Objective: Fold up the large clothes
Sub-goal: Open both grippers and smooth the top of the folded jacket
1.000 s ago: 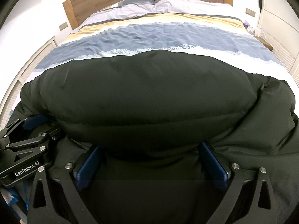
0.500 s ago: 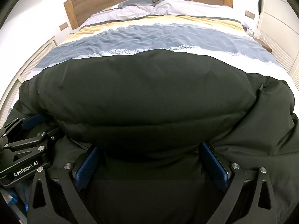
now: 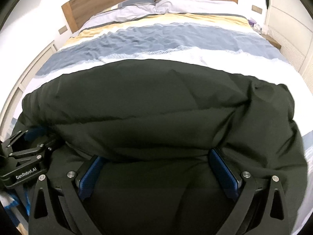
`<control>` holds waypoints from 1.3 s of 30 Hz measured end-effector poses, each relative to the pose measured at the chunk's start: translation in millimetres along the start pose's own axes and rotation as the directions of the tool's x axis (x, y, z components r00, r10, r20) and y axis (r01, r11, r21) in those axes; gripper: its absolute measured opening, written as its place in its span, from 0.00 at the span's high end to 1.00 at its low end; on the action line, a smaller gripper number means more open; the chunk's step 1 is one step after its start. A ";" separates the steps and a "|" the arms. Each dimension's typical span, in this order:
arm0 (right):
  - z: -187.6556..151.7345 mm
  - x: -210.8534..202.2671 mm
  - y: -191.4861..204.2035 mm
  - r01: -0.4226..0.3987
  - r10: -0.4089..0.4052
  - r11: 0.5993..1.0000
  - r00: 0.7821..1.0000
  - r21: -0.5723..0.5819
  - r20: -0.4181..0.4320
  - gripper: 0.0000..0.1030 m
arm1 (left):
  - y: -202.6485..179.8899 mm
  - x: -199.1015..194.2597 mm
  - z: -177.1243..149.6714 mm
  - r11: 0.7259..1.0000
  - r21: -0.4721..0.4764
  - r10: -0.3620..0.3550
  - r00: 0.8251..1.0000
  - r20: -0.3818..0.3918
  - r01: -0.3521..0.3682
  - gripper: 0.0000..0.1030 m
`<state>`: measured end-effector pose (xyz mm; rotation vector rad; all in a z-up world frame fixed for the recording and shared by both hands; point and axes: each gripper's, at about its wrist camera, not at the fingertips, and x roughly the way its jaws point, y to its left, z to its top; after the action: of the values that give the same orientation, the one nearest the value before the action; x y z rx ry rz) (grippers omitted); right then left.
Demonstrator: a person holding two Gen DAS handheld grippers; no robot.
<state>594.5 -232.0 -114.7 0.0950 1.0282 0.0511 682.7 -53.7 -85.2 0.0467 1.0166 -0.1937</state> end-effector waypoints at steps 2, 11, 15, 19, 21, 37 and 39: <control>-1.6 -6.4 -5.8 0.020 -0.020 1.000 1.000 0.008 -0.003 0.03 | 6.5 -7.5 -2.0 1.000 -0.004 -0.003 1.000 -0.013 0.003 0.23; -12.1 -58.6 -40.8 0.155 -0.158 0.987 0.986 0.052 0.054 0.03 | 69.4 -66.2 -19.0 0.990 -0.119 0.077 0.996 0.043 -0.072 0.24; -37.0 -74.7 -10.1 0.045 -0.043 0.999 0.996 -0.030 0.074 0.03 | 84.8 -70.6 -40.0 0.985 -0.143 0.102 0.995 0.025 -0.097 0.23; -65.5 -64.1 0.9 0.007 -0.005 0.998 1.000 -0.069 0.027 0.03 | 101.0 -68.0 -59.7 0.984 -0.142 0.105 0.994 -0.008 -0.105 0.23; -73.3 -57.8 -15.9 0.001 -0.001 1.000 1.000 -0.015 0.012 0.03 | 107.9 -68.1 -67.0 0.984 -0.134 0.114 0.993 -0.016 -0.115 0.23; -105.3 -91.4 -49.4 0.043 -0.042 0.998 0.999 0.036 -0.015 0.03 | 139.7 -89.8 -112.5 0.972 -0.218 0.082 0.996 -0.030 -0.086 0.23; -115.1 -85.0 -49.8 0.058 -0.057 0.998 0.997 0.018 -0.046 0.02 | 140.7 -89.7 -111.7 0.975 -0.207 0.072 0.997 -0.041 -0.079 0.23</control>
<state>452.0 -282.6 -106.3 0.0818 1.0767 -0.0088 568.7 111.3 -75.2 -0.1028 1.0615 -0.0158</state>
